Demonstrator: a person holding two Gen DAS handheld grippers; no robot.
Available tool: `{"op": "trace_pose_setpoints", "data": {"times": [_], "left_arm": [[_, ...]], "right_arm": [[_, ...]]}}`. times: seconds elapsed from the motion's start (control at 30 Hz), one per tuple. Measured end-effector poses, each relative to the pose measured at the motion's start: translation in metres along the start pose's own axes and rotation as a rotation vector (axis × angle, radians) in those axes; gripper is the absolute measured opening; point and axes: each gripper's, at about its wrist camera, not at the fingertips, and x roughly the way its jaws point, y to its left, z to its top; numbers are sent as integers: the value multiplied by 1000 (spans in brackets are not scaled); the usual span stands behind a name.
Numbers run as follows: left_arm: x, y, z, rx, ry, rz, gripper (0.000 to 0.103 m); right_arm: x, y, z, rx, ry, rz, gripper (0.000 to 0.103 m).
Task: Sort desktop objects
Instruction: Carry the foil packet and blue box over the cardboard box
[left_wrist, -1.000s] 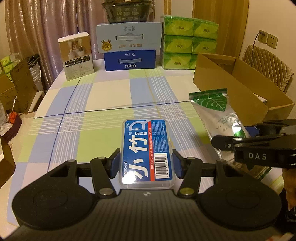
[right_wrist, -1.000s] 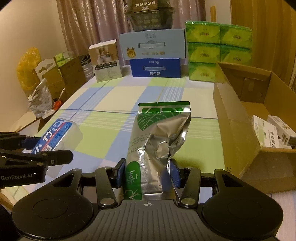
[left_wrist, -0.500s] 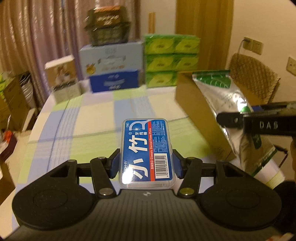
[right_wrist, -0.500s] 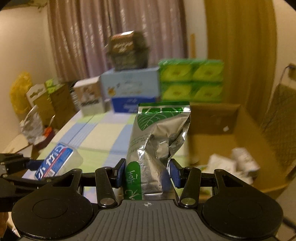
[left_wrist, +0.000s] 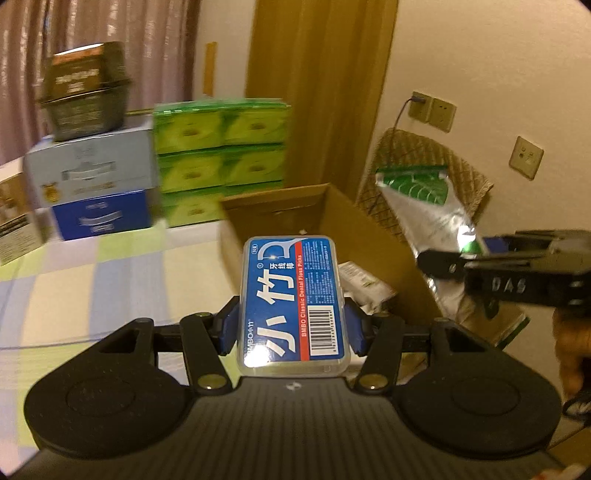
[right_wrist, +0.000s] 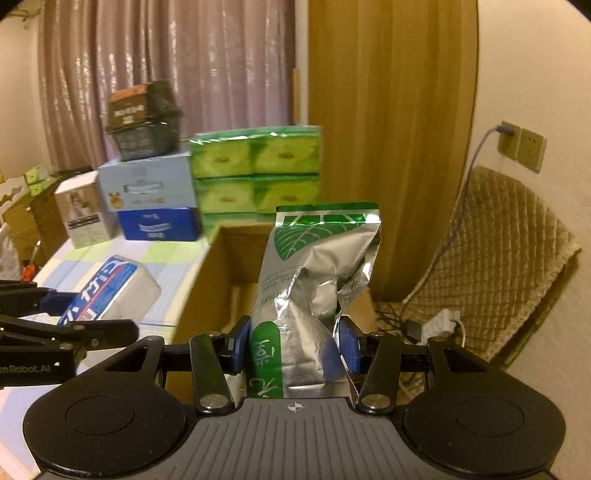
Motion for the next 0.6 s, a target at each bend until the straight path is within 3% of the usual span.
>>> {"op": "trace_pose_setpoints", "data": {"times": [0.27, 0.33, 0.37, 0.6], "left_arm": [[58, -24, 10, 10, 44, -44, 52], [70, -22, 10, 1, 56, -44, 59], [74, -19, 9, -8, 53, -42, 65], [66, 2, 4, -30, 42, -13, 65]], "right_arm": [[31, -24, -2, 13, 29, -6, 47], [36, -26, -2, 17, 34, -1, 47], [38, -27, -3, 16, 37, 1, 47], [49, -24, -4, 15, 53, 18, 47]]}}
